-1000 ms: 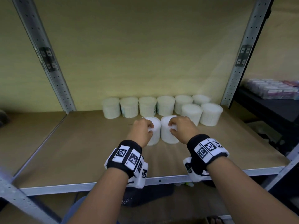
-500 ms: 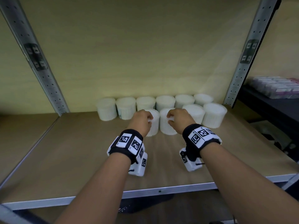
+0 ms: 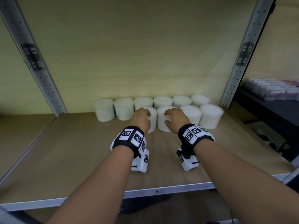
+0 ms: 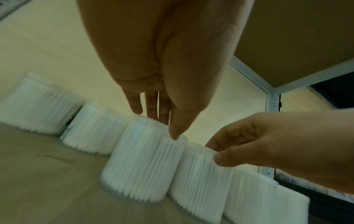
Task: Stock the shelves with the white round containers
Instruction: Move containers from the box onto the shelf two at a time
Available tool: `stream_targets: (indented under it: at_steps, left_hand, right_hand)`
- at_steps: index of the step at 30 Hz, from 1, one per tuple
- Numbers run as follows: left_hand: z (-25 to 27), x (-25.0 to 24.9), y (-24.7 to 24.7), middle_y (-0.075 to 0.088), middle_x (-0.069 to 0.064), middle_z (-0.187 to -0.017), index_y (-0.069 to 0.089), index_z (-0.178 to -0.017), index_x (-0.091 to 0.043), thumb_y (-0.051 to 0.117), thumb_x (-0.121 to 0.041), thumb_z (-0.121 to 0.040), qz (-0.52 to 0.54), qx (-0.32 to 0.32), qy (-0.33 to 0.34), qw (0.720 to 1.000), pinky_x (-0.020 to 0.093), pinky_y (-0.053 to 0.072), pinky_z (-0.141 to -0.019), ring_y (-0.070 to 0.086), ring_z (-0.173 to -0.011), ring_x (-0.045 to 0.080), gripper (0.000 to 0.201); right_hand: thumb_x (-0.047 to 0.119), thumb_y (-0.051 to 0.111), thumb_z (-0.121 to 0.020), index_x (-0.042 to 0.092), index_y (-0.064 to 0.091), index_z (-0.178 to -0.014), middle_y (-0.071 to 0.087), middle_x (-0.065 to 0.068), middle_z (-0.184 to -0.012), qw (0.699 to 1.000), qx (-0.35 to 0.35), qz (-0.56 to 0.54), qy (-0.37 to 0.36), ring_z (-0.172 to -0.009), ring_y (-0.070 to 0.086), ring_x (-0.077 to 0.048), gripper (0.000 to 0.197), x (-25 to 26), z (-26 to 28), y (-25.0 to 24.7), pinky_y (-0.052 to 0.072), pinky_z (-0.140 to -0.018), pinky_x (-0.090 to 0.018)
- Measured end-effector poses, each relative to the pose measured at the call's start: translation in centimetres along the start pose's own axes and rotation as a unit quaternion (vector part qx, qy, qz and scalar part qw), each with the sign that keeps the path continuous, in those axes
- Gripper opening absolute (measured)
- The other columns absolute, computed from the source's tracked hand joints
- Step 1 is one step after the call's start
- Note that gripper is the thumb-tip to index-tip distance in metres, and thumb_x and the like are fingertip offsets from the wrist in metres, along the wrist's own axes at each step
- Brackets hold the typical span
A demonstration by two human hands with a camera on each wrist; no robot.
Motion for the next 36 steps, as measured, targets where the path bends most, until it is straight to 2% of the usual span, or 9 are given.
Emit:
stream_targets:
  at_steps: [2, 4, 10, 15, 19, 23, 26, 30, 36]
  left_hand:
    - [0.8, 0.0, -0.1, 0.051, 0.009, -0.134, 0.056, -0.127, -0.010, 0.057, -0.013, -0.089, 0.006, -0.004, 0.001, 1.000, 0.030, 0.039, -0.102, 0.047, -0.125, 0.024, 0.038]
    - [2.1, -0.2, -0.4, 0.050, 0.009, -0.135, 0.055, -0.127, -0.009, 0.059, -0.015, -0.087, 0.019, -0.019, 0.015, 1.000, 0.031, 0.037, -0.104, 0.045, -0.126, 0.025, 0.040]
    - [8.3, -0.9, -1.5, 0.056, 0.005, -0.126, 0.057, -0.125, -0.014, 0.061, -0.017, -0.087, 0.077, -0.048, 0.034, 0.995, 0.019, 0.036, -0.094, 0.052, -0.119, 0.017, 0.038]
    - [14.2, -0.9, -1.9, 0.056, 0.003, -0.123, 0.058, -0.122, -0.015, 0.061, -0.017, -0.086, 0.079, -0.012, 0.018, 0.997, 0.021, 0.038, -0.092, 0.054, -0.113, 0.016, 0.036]
    - [18.8, -0.8, -1.6, 0.057, -0.001, -0.120, 0.060, -0.118, -0.018, 0.061, -0.021, -0.087, 0.070, 0.003, 0.006, 0.998, 0.022, 0.040, -0.090, 0.055, -0.108, 0.016, 0.031]
    - [22.3, 0.4, -0.5, 0.056, -0.002, -0.116, 0.060, -0.116, -0.017, 0.062, -0.026, -0.087, 0.080, 0.021, -0.015, 0.996, 0.027, 0.045, -0.091, 0.054, -0.096, 0.013, 0.030]
    - [24.2, 1.9, 0.8, 0.060, 0.001, -0.111, 0.063, -0.111, -0.013, 0.065, -0.022, -0.085, 0.099, 0.032, -0.035, 0.994, 0.024, 0.045, -0.090, 0.058, -0.097, 0.016, 0.027]
    - [26.0, 4.2, 3.0, 0.061, -0.002, -0.092, 0.066, -0.104, -0.011, 0.066, -0.017, -0.084, 0.137, 0.042, -0.095, 0.985, 0.019, 0.043, -0.081, 0.056, -0.083, 0.012, 0.021]
    - [28.9, 9.4, 7.8, 0.061, -0.001, -0.085, 0.068, -0.102, -0.012, 0.070, -0.019, -0.082, 0.148, 0.097, -0.206, 0.963, 0.023, 0.048, -0.082, 0.058, -0.083, 0.013, 0.022]
  right_hand:
    - [0.027, 0.057, -0.090, 0.014, 0.051, -0.133, 0.055, -0.009, -0.134, 1.000, 0.001, 0.014, 0.003, -0.123, 0.049, -0.029, 0.045, 0.1, 1.0, -0.2, 0.036, -0.108, -0.039]
    - [0.028, 0.057, -0.089, 0.015, 0.051, -0.134, 0.053, -0.008, -0.136, 1.000, -0.008, -0.002, 0.006, -0.123, 0.048, -0.028, 0.046, 0.2, 2.4, -0.5, 0.036, -0.108, -0.039]
    - [0.029, 0.057, -0.089, 0.019, 0.056, -0.127, 0.053, -0.003, -0.132, 0.998, 0.004, -0.056, 0.001, -0.122, 0.049, -0.022, 0.040, 0.6, 8.0, -1.3, 0.042, -0.103, -0.041]
    - [0.027, 0.058, -0.088, 0.020, 0.059, -0.122, 0.057, -0.002, -0.127, 0.996, 0.029, -0.085, 0.002, -0.116, 0.054, -0.019, 0.035, 1.3, 13.1, -1.6, 0.046, -0.098, -0.033]
    - [0.025, 0.060, -0.087, 0.019, 0.061, -0.120, 0.060, -0.003, -0.123, 0.995, 0.040, -0.085, -0.012, -0.110, 0.057, -0.017, 0.033, 2.1, 17.3, -1.4, 0.043, -0.090, -0.026]
    - [0.023, 0.060, -0.087, 0.018, 0.061, -0.117, 0.060, -0.003, -0.117, 0.993, 0.060, -0.099, -0.016, -0.093, 0.051, -0.012, 0.031, 2.6, 20.7, -0.1, 0.040, -0.082, -0.022]
    - [0.021, 0.060, -0.087, 0.015, 0.063, -0.113, 0.063, -0.004, -0.107, 0.991, 0.082, -0.108, -0.018, -0.086, 0.051, -0.013, 0.027, 2.9, 22.6, 1.9, 0.038, -0.077, -0.020]
    - [0.018, 0.061, -0.087, 0.012, 0.065, -0.106, 0.059, 0.000, -0.089, 0.984, 0.117, -0.132, -0.008, -0.081, 0.055, -0.015, 0.020, 3.1, 24.3, 5.5, 0.039, -0.072, -0.020]
    - [0.018, 0.064, -0.086, 0.010, 0.066, -0.106, 0.058, 0.000, -0.088, 0.973, 0.195, -0.120, 0.021, -0.082, 0.054, -0.013, 0.021, 2.0, 25.5, 12.5, 0.040, -0.074, -0.021]
Point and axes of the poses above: each hand's wrist, its own z-axis away from the middle knuckle, its own y-axis out of the palm, x = y × z, the point moved 1 cm from there along -z, towards the middle knuckle
